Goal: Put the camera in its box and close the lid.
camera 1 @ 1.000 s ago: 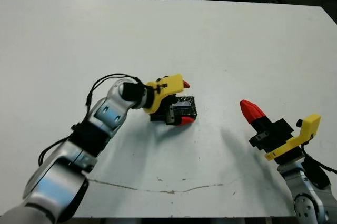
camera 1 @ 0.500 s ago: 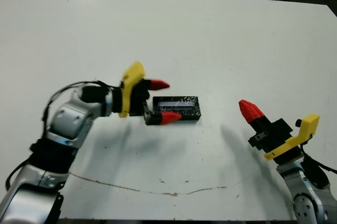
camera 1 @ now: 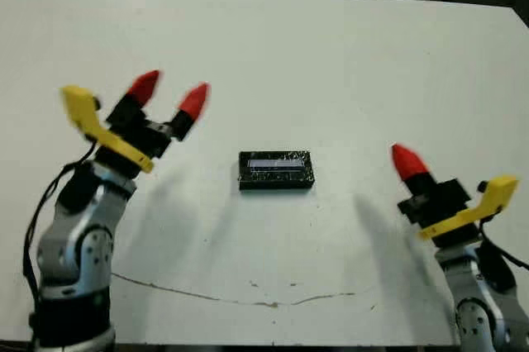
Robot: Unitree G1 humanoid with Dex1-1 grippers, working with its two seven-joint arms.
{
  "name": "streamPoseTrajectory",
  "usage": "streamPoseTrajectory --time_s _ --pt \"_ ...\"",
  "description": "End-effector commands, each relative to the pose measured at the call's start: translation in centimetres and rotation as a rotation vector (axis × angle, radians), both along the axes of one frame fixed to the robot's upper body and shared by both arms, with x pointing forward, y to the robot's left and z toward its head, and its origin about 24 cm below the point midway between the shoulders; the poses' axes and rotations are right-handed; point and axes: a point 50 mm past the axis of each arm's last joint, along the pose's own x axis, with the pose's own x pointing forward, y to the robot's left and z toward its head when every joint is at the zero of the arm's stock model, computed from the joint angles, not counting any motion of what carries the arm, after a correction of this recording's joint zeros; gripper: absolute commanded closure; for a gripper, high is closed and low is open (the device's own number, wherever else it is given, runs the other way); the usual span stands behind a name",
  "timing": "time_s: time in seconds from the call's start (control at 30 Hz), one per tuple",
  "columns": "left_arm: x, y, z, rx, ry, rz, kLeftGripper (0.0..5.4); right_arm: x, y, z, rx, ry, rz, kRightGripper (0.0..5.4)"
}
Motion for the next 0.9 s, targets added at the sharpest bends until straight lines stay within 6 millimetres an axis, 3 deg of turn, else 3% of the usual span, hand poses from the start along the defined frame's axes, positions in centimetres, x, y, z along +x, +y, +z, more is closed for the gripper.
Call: streamPoseTrajectory --time_s 0.03,0.33,0.9 --pt "-1.0 0.6 -2.3 0.03 0.016 0.081 1.38 -0.1 0.2 0.0 -0.012 0.022 -0.091 5.4" --pt "-2.3 -0.7 -6.4 0.154 0.016 0.217 2.7 -0.2 2.2 -0.5 -0.056 0.062 -0.171 5.4" --pt "-2.2 -1.7 -6.3 0.173 0.028 0.202 5.36 -0.2 3.4 -0.3 -0.162 0.014 -0.157 5.4"
